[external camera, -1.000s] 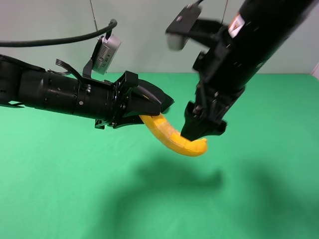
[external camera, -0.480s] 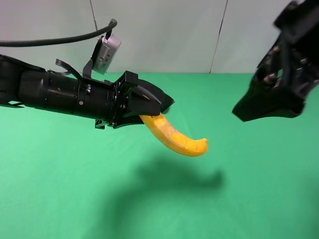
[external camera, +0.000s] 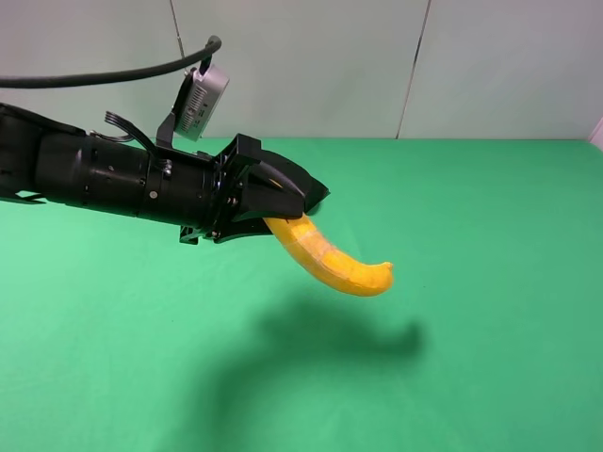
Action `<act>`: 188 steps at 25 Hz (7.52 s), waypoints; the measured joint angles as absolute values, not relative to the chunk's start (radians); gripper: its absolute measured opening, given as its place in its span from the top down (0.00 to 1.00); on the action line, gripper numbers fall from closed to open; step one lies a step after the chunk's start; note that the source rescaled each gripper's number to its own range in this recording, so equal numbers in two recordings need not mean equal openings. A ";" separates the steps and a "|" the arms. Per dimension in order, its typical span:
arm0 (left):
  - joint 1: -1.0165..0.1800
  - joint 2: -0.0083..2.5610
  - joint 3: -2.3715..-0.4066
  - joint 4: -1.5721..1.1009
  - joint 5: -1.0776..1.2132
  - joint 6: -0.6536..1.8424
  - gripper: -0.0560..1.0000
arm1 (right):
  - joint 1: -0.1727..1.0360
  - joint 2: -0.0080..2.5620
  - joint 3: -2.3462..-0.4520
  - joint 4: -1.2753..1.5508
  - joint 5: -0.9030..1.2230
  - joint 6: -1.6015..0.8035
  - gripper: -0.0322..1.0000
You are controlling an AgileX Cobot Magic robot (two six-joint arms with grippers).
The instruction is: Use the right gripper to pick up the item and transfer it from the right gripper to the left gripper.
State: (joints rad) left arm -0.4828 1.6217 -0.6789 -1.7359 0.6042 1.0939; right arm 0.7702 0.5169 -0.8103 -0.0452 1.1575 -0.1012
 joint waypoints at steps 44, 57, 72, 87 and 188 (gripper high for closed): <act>-0.464 1.622 -0.679 -1.734 0.600 1.094 0.95 | 0.458 -0.005 -0.488 -0.043 1.011 -0.006 0.00; -0.134 1.500 -0.713 -1.436 0.654 0.950 0.95 | 0.434 -0.005 -0.488 -0.043 1.011 -0.006 0.00; -0.045 1.400 -1.016 -0.245 0.740 0.149 0.95 | 0.434 -0.005 -0.488 -0.043 1.012 -0.006 0.00; -0.102 1.575 -1.020 -0.119 0.525 0.051 0.95 | 0.434 -0.005 -0.488 -0.043 1.011 -0.006 0.00; -0.127 0.352 -0.714 0.063 1.071 -0.050 0.00 | 0.434 -0.005 -0.488 -0.043 1.011 -0.006 0.00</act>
